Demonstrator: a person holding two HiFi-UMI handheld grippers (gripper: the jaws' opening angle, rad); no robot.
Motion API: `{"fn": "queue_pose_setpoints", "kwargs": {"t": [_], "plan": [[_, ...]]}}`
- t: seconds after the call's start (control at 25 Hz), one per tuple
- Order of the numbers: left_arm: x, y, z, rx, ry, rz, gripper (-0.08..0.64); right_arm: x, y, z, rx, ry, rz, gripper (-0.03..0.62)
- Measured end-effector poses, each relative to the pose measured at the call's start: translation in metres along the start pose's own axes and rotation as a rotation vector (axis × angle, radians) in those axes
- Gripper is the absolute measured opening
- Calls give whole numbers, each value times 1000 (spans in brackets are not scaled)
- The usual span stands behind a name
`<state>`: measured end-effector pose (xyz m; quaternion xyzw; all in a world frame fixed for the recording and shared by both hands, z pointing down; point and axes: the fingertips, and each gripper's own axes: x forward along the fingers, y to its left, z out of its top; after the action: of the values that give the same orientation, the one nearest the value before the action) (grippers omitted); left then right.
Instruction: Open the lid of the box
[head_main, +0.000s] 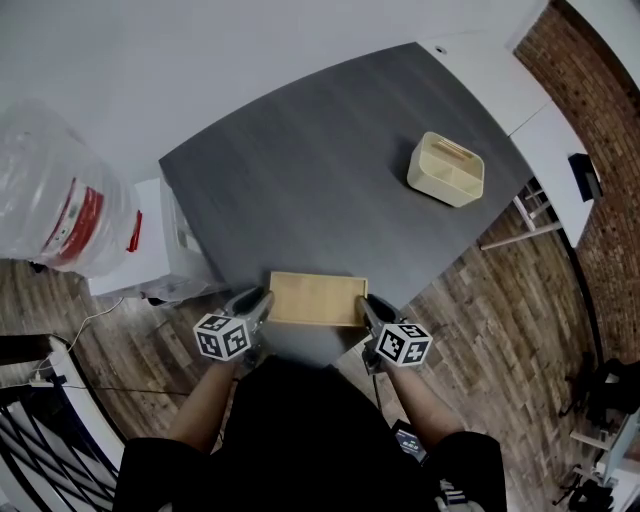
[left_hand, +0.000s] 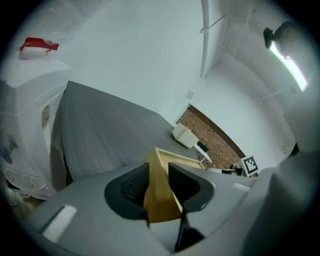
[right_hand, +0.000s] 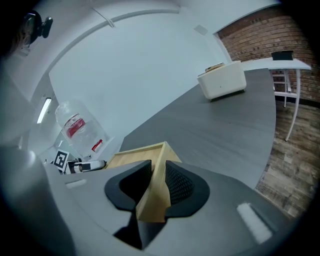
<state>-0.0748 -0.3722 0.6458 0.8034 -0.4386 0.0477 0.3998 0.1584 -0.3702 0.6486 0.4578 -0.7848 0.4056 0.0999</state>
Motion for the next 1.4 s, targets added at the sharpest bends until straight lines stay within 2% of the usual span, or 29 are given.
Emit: {"fn": "queue_pose_setpoints", "kwargs": {"t": [0.4, 0.72, 0.92, 1.4], "plan": [[-1, 1, -1, 0, 8, -8, 120, 0, -1, 0, 10, 9, 34, 86], [-2, 2, 0, -8, 20, 16, 120, -5, -7, 2, 65, -10, 75, 86], [-2, 2, 0, -11, 19, 15, 120, -14, -20, 5, 94, -27, 65, 81], [-3, 0, 1, 45, 24, 54, 115, -33, -45, 13, 111, -68, -8, 72]]}}
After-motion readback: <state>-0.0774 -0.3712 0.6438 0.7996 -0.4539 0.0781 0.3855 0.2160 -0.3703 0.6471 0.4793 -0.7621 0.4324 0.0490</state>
